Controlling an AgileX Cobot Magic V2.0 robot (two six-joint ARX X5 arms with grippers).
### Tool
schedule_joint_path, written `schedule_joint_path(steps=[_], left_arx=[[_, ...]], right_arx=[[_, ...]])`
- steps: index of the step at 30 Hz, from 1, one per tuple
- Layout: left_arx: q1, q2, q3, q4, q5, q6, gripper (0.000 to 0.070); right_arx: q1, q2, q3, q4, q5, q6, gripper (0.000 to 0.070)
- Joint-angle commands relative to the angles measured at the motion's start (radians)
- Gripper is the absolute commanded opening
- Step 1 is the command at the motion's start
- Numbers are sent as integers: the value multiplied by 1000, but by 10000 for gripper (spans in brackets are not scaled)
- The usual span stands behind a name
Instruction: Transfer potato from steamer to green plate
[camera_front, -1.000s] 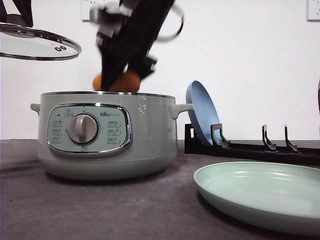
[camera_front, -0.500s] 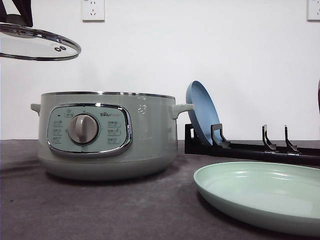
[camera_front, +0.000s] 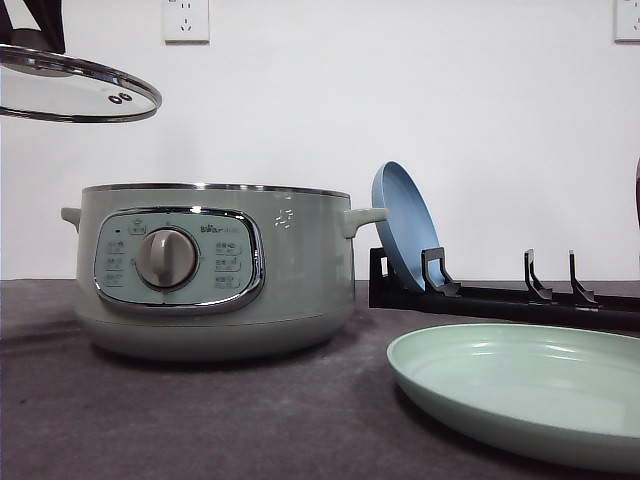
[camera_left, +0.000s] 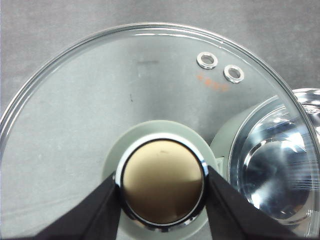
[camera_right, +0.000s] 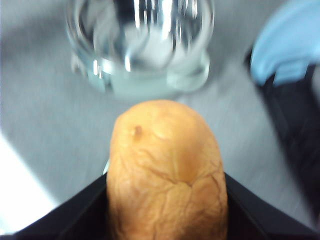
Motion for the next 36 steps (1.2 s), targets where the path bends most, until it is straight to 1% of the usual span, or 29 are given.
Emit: schedule_joint_path(steps=[1, 6, 10, 13, 16, 20, 23, 26, 36], left_arx=[[0, -18, 47, 30, 8, 5, 0], [0, -18, 47, 30, 8, 5, 0], [0, -18, 47, 30, 8, 5, 0], [0, -18, 47, 30, 8, 5, 0], [0, -18, 47, 30, 8, 5, 0], [0, -18, 47, 30, 8, 5, 0], [0, -18, 47, 31, 8, 5, 0], [0, -18, 47, 33, 8, 5, 0], [0, -18, 47, 33, 9, 5, 0]], right_arx=[[2, -33, -71, 44, 0, 53, 269], [2, -164, -349, 201, 1, 145, 269], [2, -216, -541, 338, 1, 206, 269], [2, -218, -664, 439, 2, 238, 269], [1, -204, -776, 558, 4, 285, 269], [0, -178, -903, 720, 15, 373, 269], [-7, -158, -975, 821, 15, 415, 269], [-15, -130, -1017, 883, 13, 440, 269], [-32, 6, -1027, 952, 13, 433, 269]])
